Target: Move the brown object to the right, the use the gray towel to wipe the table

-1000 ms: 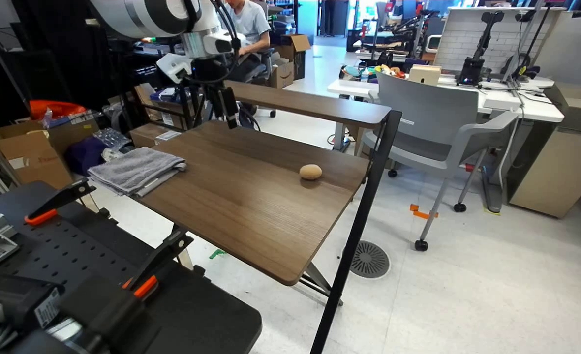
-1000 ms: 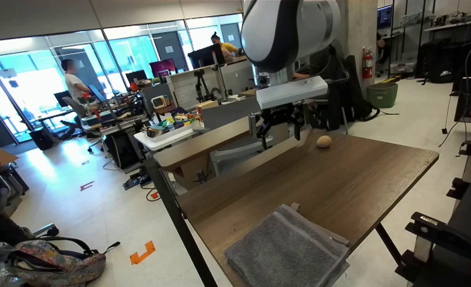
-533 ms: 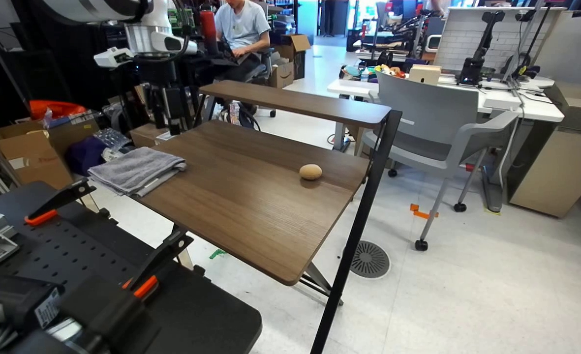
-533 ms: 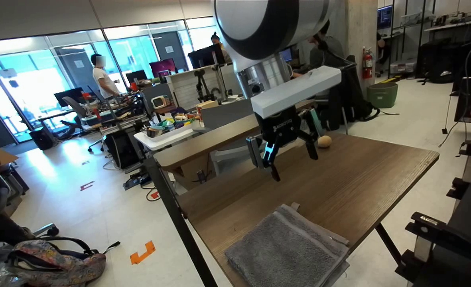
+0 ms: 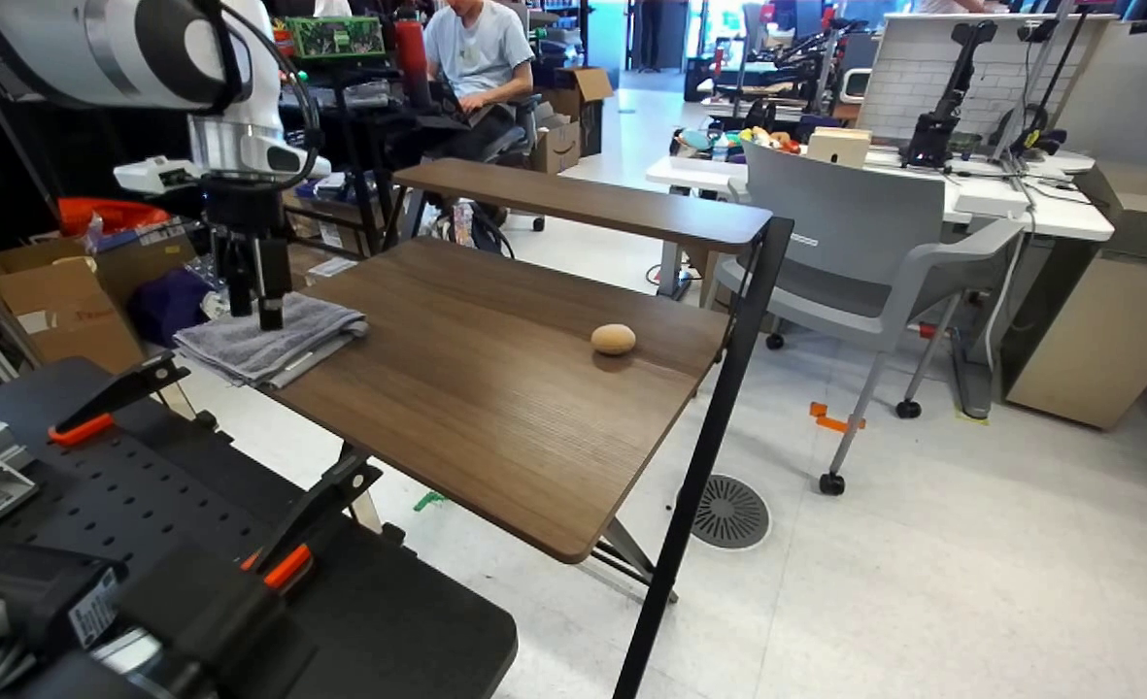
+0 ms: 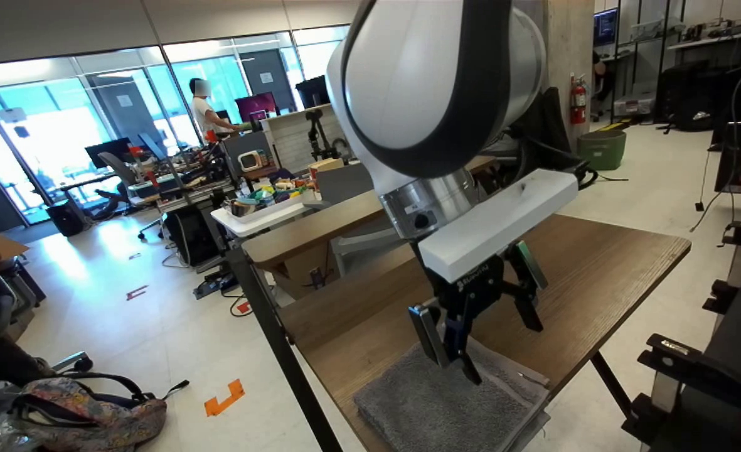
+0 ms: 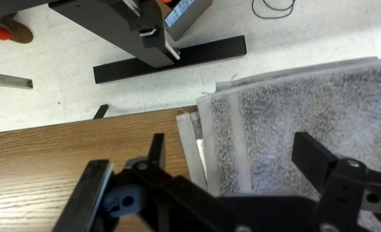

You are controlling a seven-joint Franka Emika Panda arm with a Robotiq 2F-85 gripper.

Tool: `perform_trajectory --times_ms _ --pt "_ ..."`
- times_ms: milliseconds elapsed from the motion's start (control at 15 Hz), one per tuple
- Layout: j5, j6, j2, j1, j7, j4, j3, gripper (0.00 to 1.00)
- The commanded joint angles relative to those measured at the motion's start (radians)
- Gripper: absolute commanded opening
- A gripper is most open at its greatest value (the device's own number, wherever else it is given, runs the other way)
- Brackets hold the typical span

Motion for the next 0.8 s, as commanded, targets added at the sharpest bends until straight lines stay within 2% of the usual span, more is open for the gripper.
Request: perform_trajectory --times_ms 0,200,400,467,600,733 --pt "0.065 0.183 0.041 -0.041 -0.079 -0.052 0.069 1.00" --pt "0.186 0.418 0.084 -0.101 -0.168 -0.111 0.144 1.00" --pt "0.280 0.588 0.104 -0.207 -0.303 -0.157 0.266 1.00" --pt "0.307 0.627 0.103 -0.257 -0.352 -0.173 0.321 1.00" --pt "0.327 0.646 0.087 -0.310 -0.393 -0.202 0.380 1.00" --pt "0.318 0.641 0.062 -0.312 -0.392 -0.221 0.377 1.00"
